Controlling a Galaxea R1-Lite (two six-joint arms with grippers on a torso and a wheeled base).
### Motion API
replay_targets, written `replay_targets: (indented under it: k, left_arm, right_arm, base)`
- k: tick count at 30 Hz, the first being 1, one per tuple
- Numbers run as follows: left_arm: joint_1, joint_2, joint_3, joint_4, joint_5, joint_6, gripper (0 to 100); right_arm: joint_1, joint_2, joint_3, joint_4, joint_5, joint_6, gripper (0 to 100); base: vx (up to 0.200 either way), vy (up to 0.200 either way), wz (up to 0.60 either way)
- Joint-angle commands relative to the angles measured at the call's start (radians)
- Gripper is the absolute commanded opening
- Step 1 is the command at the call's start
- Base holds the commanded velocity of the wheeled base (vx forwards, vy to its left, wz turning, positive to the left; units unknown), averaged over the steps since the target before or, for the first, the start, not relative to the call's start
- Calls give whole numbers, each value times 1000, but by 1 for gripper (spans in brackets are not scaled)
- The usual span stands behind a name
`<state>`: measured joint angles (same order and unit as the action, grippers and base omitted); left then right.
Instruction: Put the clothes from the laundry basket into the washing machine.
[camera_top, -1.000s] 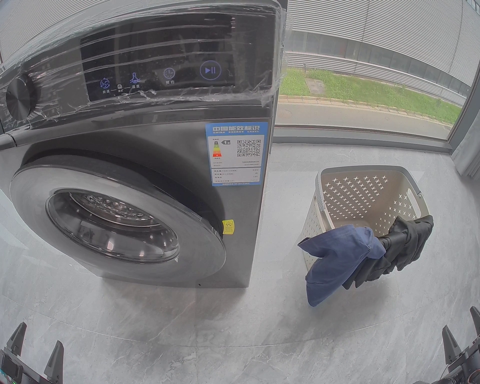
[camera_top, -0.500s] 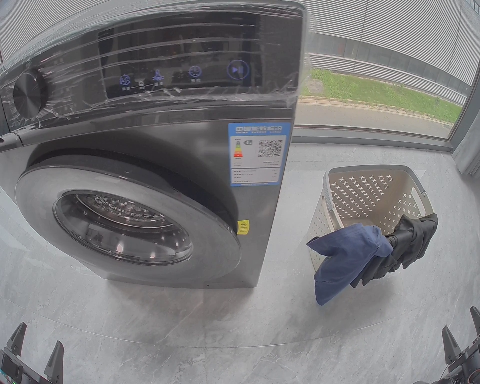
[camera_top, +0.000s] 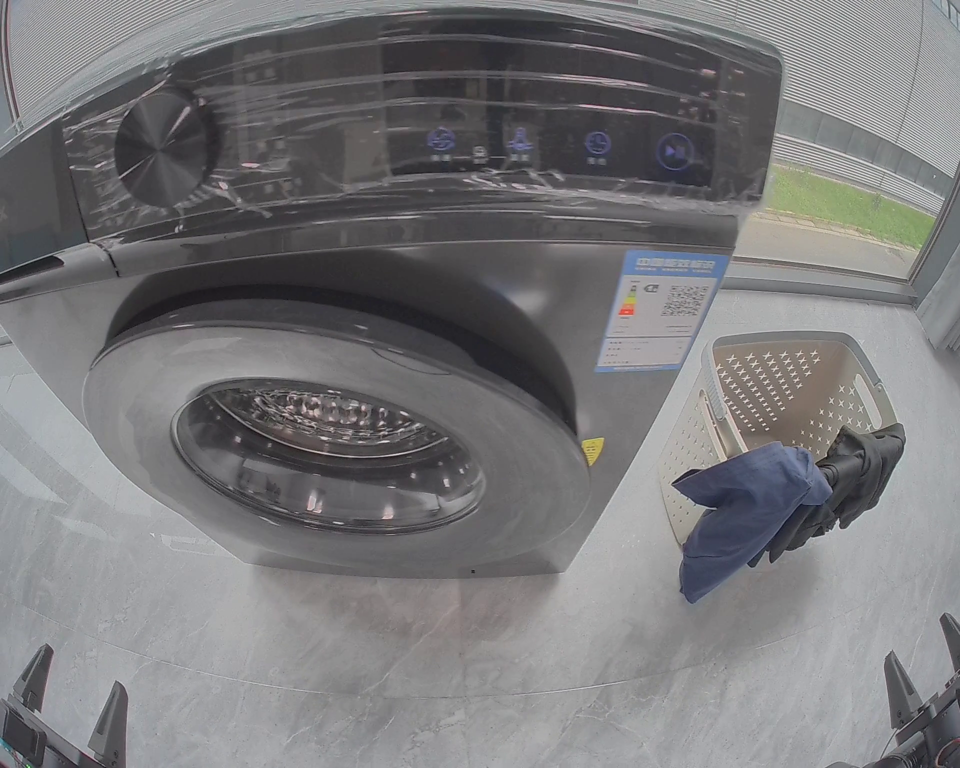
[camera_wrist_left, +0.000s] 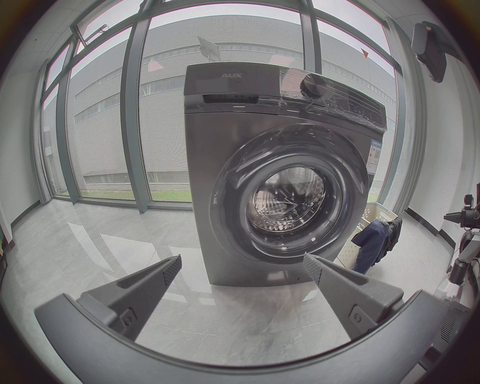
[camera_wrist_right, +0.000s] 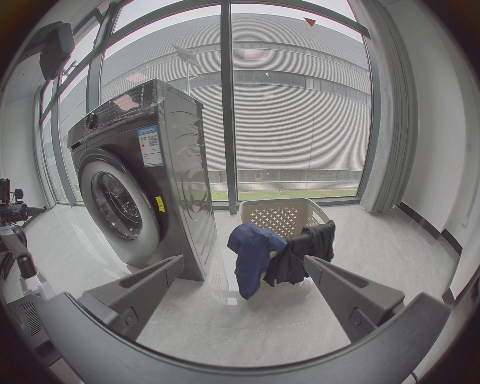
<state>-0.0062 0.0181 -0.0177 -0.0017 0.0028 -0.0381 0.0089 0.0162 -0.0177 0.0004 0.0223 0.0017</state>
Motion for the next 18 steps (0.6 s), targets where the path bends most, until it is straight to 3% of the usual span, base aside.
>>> replay_targets:
  k: [1,8,18]
  left_arm:
    - [0,-18,18,0,0,0,100]
    - [0,-18,18,0,0,0,100]
    - [0,-18,18,0,0,-2,100]
  right_arm:
    - [0,-16,18,0,1,0,100]
    - [0,-16,18,-2,1,0,100]
    - [0,-16,18,0,-1,0,100]
  base:
    - [0,200,0]
    - [0,200,0]
    - [-20,0,0]
